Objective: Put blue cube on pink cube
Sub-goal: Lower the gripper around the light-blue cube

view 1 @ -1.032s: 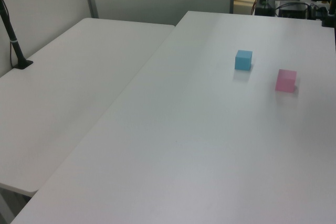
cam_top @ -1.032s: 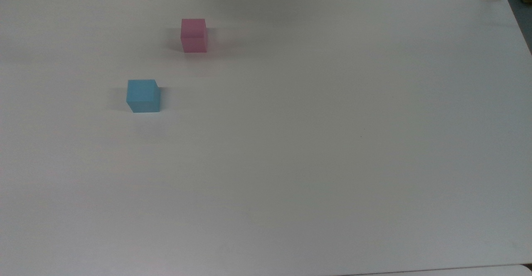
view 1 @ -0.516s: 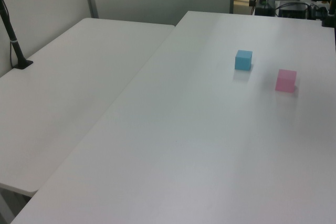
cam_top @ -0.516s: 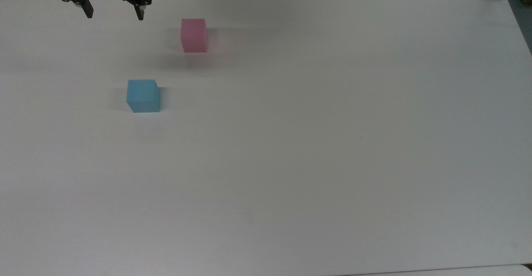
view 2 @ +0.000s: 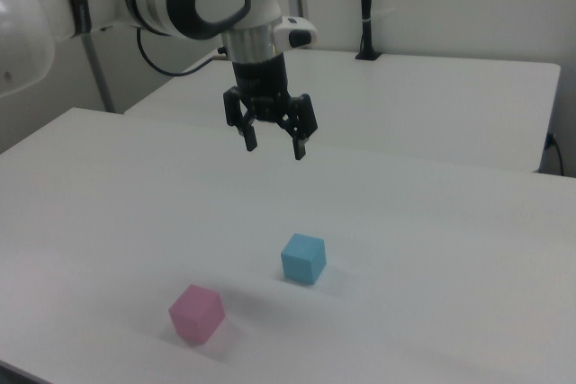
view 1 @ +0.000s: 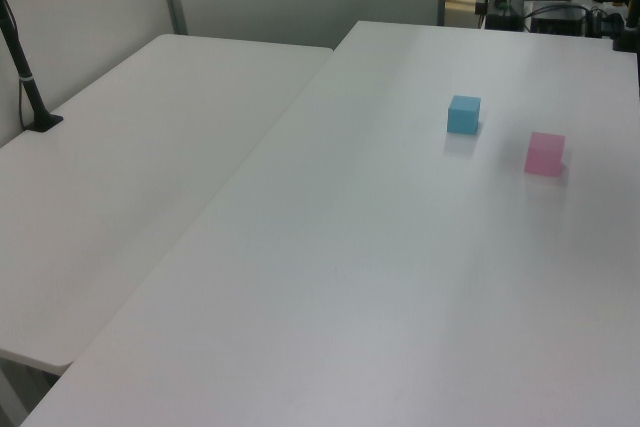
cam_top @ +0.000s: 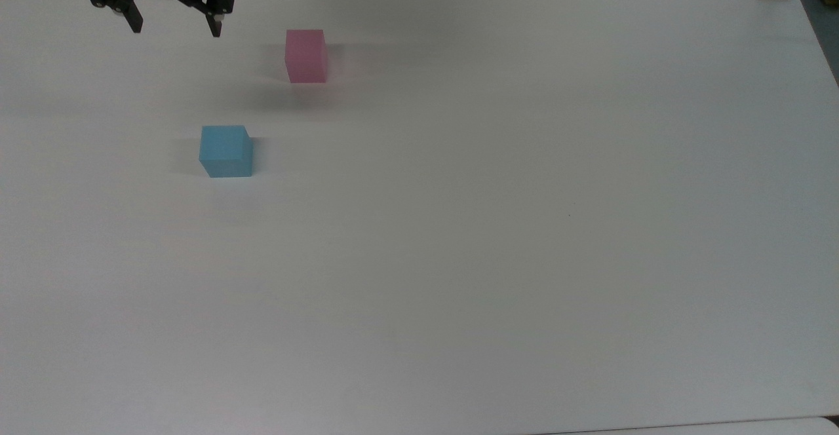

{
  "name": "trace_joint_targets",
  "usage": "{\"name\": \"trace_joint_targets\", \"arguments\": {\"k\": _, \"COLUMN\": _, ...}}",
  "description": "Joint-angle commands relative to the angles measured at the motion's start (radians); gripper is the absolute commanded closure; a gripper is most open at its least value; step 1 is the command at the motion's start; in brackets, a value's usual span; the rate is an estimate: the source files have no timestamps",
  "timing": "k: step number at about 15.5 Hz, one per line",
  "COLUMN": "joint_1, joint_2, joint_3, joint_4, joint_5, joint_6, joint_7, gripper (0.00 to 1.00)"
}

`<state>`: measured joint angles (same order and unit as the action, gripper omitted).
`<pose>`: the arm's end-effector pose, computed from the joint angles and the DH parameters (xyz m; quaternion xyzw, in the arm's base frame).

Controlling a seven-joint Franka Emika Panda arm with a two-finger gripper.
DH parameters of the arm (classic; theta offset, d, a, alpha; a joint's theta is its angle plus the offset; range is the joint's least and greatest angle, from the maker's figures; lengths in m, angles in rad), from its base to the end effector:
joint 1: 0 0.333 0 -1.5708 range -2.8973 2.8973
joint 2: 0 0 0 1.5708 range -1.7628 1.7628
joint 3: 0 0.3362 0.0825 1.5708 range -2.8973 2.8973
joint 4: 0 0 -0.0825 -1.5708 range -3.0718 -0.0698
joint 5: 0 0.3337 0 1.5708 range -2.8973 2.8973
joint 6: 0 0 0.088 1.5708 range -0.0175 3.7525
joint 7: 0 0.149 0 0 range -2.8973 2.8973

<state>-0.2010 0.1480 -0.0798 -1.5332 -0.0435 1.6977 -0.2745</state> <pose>0.5395 -0.1586 0.5515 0.9996 -0.0001 0.0006 0.0287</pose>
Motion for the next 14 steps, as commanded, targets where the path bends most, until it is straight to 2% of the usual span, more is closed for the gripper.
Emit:
{"name": "trace_joint_targets", "arguments": {"k": 1, "joint_1": -0.001, "joint_2": -0.013, "joint_3": 0.000, "joint_4": -0.120, "joint_5": -0.015, "joint_6": 0.132, "joint_7": -0.023, "gripper": 0.00}}
{"name": "trace_joint_targets", "arguments": {"k": 4, "joint_1": -0.001, "joint_2": 0.031, "joint_3": 0.000, "joint_4": -0.208, "joint_5": -0.016, "joint_6": 0.256, "joint_7": -0.022, "gripper": 0.00}}
{"name": "trace_joint_targets", "arguments": {"k": 8, "joint_1": -0.001, "joint_2": 0.114, "joint_3": -0.001, "joint_4": -0.222, "joint_5": -0.016, "joint_6": 0.304, "joint_7": -0.015, "gripper": 0.00}}
{"name": "trace_joint_targets", "arguments": {"k": 14, "joint_1": 0.002, "joint_2": 0.188, "joint_3": 0.000, "joint_4": -0.251, "joint_5": -0.019, "joint_6": 0.399, "joint_7": -0.020, "gripper": 0.00}}
